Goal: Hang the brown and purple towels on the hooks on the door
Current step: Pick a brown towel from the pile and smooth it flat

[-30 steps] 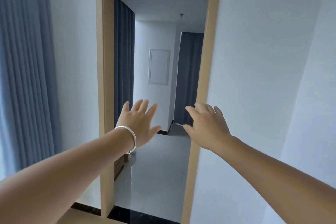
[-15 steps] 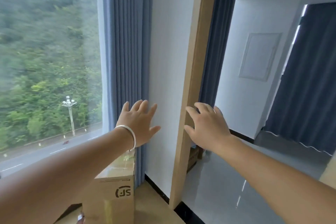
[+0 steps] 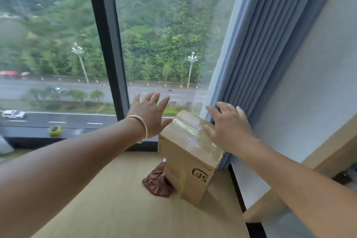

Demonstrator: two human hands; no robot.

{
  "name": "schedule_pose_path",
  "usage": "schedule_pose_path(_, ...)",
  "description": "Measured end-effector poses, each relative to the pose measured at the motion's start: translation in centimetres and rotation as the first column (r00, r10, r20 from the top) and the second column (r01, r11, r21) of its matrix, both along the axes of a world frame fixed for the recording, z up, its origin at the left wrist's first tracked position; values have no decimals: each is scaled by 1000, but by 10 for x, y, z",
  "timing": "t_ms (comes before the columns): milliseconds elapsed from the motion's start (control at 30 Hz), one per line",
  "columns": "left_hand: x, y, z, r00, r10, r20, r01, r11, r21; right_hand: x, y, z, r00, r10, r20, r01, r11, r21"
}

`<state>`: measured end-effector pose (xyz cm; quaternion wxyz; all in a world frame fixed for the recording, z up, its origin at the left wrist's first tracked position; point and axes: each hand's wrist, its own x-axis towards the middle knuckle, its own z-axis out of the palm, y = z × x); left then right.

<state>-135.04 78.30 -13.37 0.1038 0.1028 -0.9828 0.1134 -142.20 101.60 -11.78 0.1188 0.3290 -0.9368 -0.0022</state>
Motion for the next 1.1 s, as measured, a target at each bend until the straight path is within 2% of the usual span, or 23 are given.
schedule_pose_path(133,-23,-50,-50,993,102,53,-103,994,23,-37,-62,-55,990,102,102,-104,994,14)
schedule_pose_path(233,-42,-87,-106,985,117,129,-132,984,117,-59,-103,-112,971,119,209,-130,991,43)
schedule_pose_path(433,-53,-148,-274,931,165,325,-255,932,257,-80,-179,-258,901,188,391,-254,959,124)
schedule_pose_path(633,-59,-185,-466,843,160,513,-375,859,348,-94,-224,-443,852,102,513,-263,932,251)
schedule_pose_path(767,-69,-191,-598,814,163,558,-422,825,376,-113,-238,-578,832,54,553,-282,898,337)
schedule_pose_path(1033,-120,-192,-861,830,138,540,-405,815,414,-154,-262,-858,848,48,528,-289,876,386)
schedule_pose_path(1100,-128,-195,-910,837,132,531,-384,833,398,-164,-274,-900,864,89,496,-324,852,411)
